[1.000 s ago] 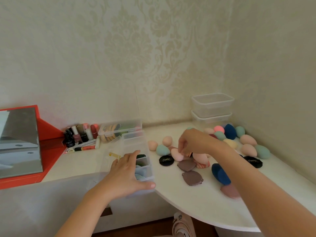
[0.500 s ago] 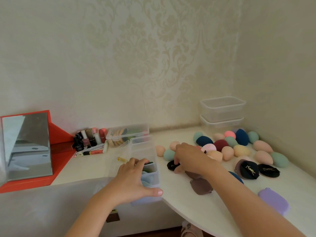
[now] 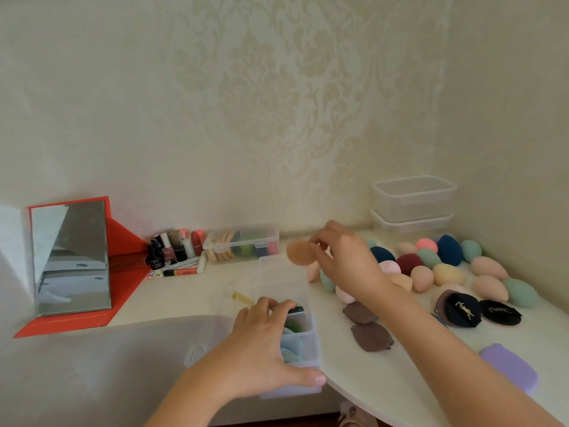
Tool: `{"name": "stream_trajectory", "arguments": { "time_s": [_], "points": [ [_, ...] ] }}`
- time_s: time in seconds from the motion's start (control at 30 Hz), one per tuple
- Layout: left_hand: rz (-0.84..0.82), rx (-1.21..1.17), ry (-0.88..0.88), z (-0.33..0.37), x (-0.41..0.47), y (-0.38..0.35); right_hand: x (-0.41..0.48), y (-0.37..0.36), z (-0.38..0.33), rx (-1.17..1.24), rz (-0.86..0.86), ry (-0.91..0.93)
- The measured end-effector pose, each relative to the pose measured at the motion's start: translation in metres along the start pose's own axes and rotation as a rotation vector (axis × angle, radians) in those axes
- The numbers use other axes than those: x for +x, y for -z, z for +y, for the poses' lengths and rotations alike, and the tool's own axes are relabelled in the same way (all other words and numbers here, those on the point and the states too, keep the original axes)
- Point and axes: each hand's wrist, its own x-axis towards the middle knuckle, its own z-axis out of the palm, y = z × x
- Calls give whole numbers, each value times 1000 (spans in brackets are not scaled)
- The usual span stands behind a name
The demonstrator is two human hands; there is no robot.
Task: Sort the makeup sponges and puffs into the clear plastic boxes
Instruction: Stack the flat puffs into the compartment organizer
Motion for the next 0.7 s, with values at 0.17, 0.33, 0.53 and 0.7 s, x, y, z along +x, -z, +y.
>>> {"name": "stream_trajectory", "arguments": {
  "time_s": [0.17,0.33,0.53,0.7],
  "points": [
    [12,-223,-15,8,-1,7,3,-12,-8,-155,-398,201],
    [267,-178,-48,0,9,10,3,-19,-4,-180,-582,151],
    [417,-248,-12,-16,42,12,-4,-20,0,-62,-617,64],
    [335,-318,-1,-17,59,0,-8,-17,5,10,-597,83]
  ]
}}
